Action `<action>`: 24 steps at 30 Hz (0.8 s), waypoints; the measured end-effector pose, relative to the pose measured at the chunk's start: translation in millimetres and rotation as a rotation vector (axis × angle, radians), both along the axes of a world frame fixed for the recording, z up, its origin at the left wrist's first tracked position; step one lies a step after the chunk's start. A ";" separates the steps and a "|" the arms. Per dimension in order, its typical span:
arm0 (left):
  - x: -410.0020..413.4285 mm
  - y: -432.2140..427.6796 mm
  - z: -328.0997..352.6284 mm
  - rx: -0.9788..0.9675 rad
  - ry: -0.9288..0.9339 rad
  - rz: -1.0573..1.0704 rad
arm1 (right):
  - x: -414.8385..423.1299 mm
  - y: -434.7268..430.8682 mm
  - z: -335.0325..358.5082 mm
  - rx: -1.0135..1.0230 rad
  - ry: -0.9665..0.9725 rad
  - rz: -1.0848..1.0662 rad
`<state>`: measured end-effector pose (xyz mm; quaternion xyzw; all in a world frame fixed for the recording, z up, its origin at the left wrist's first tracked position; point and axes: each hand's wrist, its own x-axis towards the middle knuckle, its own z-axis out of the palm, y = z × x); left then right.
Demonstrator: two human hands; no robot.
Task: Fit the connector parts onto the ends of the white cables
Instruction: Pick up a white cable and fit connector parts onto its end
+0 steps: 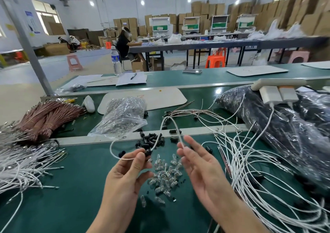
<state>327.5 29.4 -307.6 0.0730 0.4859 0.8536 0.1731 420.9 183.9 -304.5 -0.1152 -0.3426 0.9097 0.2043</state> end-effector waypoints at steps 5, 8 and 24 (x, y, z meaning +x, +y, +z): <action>-10.7 -6.7 -1.3 0.046 -0.042 0.057 | 11.7 27.0 8.6 -0.245 0.092 -0.126; -11.3 -7.1 -1.4 0.102 -0.102 0.058 | 16.0 33.7 11.7 -0.407 0.252 -0.087; 6.7 2.3 -6.1 -0.216 0.330 -0.069 | -1.8 -25.1 0.2 0.679 -0.007 0.072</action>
